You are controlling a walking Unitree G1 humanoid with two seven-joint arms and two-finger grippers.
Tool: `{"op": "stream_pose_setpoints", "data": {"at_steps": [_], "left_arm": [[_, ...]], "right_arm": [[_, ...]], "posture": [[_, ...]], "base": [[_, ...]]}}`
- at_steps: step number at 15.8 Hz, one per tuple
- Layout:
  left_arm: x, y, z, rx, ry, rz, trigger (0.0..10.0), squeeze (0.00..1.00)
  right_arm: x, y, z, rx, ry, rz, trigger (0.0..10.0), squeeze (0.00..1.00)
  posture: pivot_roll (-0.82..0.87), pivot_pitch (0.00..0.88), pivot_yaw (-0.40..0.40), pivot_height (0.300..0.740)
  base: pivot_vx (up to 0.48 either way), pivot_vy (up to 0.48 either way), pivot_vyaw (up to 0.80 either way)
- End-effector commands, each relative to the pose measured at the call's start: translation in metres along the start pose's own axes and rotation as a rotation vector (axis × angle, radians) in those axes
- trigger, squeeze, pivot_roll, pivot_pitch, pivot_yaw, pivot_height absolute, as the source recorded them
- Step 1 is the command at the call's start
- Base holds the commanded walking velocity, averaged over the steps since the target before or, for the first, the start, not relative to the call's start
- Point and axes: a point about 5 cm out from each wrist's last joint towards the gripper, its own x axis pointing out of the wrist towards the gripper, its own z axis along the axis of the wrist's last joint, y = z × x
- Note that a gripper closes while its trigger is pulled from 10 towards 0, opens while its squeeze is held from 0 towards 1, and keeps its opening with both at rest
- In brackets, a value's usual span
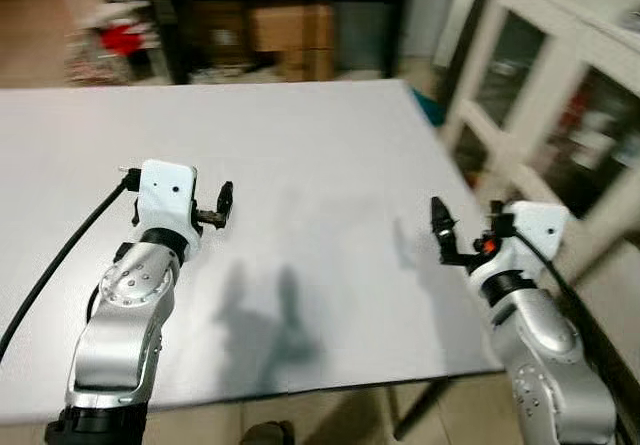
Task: Setting the table
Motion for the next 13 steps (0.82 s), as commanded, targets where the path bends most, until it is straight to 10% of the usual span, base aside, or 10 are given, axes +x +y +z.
{"op": "stream_pose_setpoints", "data": {"at_steps": [1,9,10,13], "left_arm": [[0.002,-0.001,0.002,-0.003,0.000,-0.004,10.0,0.00],[-0.002,0.000,-0.002,0.026,0.023,0.005,10.0,0.00],[-0.002,0.000,-0.002,0.030,0.024,0.004,10.0,0.00],[0.000,-0.001,-0.001,0.037,0.025,-0.009,10.0,0.00]], "right_arm": [[-0.002,-0.003,-0.004,-0.013,0.016,-0.027,10.0,1.00],[0.011,-0.006,0.002,0.030,0.007,-0.116,10.0,1.00],[0.011,-0.006,0.004,0.035,-0.005,-0.117,10.0,0.00],[0.011,-0.010,0.014,-0.021,-0.071,-0.137,10.0,0.00]], "posture": [[0.03,0.000,0.010,0.740],[0.05,0.000,-0.013,0.740],[0.05,0.000,-0.012,0.740],[0.03,0.000,0.005,0.740]], "base": [[0.000,0.000,0.80],[0.000,0.241,0.60],[0.000,0.352,0.00],[0.000,0.354,0.00]]}}
